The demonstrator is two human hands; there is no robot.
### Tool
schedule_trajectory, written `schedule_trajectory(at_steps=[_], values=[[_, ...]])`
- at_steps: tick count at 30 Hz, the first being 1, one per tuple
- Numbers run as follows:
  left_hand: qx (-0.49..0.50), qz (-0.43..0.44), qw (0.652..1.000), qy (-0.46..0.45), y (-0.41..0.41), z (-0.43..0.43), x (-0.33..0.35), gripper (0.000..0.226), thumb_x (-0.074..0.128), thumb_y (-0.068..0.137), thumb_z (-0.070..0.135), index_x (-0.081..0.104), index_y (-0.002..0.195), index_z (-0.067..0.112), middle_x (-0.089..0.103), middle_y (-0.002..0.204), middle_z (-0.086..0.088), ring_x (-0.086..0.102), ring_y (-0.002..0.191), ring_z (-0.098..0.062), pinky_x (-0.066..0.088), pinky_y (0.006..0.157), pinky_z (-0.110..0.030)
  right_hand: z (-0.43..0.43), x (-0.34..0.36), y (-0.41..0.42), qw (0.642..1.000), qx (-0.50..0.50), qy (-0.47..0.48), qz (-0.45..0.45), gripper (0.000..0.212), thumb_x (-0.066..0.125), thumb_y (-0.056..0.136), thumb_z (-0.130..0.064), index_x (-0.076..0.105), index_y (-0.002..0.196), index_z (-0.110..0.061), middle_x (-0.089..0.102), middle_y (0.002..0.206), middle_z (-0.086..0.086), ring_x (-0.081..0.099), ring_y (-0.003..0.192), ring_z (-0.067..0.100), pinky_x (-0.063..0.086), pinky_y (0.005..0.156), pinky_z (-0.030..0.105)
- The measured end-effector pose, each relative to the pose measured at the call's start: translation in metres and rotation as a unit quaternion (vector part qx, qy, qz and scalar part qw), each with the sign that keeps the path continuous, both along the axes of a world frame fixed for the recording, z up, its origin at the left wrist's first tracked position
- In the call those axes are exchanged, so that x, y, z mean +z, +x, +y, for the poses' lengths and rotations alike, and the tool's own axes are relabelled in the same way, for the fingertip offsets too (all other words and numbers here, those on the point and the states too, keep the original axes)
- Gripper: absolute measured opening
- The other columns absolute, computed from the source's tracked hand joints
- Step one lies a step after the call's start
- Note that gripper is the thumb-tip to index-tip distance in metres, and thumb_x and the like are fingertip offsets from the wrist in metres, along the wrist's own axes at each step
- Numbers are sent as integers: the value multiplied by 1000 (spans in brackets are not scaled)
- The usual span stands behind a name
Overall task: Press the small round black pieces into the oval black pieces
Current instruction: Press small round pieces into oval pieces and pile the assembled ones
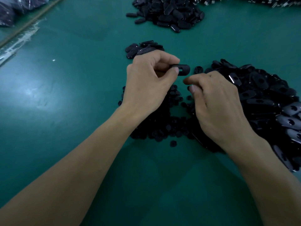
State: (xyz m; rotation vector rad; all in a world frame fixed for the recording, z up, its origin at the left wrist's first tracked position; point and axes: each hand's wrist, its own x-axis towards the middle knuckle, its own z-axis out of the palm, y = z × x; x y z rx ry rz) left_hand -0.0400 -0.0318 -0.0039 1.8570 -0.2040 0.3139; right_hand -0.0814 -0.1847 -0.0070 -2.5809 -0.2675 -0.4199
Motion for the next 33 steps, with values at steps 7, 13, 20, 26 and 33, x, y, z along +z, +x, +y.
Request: schedule_trajectory(at_steps=[7, 13, 20, 26, 33], values=[[-11, -16, 999, 29, -4, -2, 2, 17, 74, 86, 9, 74, 89, 26, 73, 77, 16, 71, 74, 3, 55, 73, -15, -2, 0, -1, 998, -7, 58, -34, 17, 47, 103, -7, 64, 109, -10, 51, 103, 0, 44, 82, -4, 30, 78, -3], [-28, -12, 999, 43, -5, -4, 1, 15, 76, 85, 8, 76, 92, 21, 75, 80, 12, 72, 75, 0, 58, 75, -20, 0, 1, -2, 992, 20, 118, -31, 13, 41, 106, -15, 51, 103, -24, 56, 92, -9, 55, 87, 0, 41, 73, 12], [-37, -11, 998, 43, -4, -3, 0, 15, 75, 86, 8, 76, 93, 22, 76, 81, 9, 73, 77, -3, 59, 78, -24, -4, 1, 0, 995, 17, 73, -60, 18, 56, 100, -7, 70, 112, -9, 68, 102, -2, 55, 89, 2, 36, 80, 0], [-25, -14, 998, 50, -3, -2, 0, 16, 75, 86, 9, 75, 92, 24, 74, 80, 13, 71, 75, 1, 58, 75, -19, -5, 0, 0, 992, 29, 80, -90, 19, 62, 97, -7, 73, 112, -9, 73, 96, -3, 62, 88, 2, 41, 81, 1], [0, -16, 998, 55, -2, -1, -1, 15, 75, 86, 10, 76, 91, 24, 73, 77, 14, 70, 73, 3, 53, 72, -13, -6, -1, -1, 989, 24, 127, -68, 10, 63, 99, -13, 57, 99, -21, 70, 70, 2, 61, 66, 16, 42, 63, 22]])
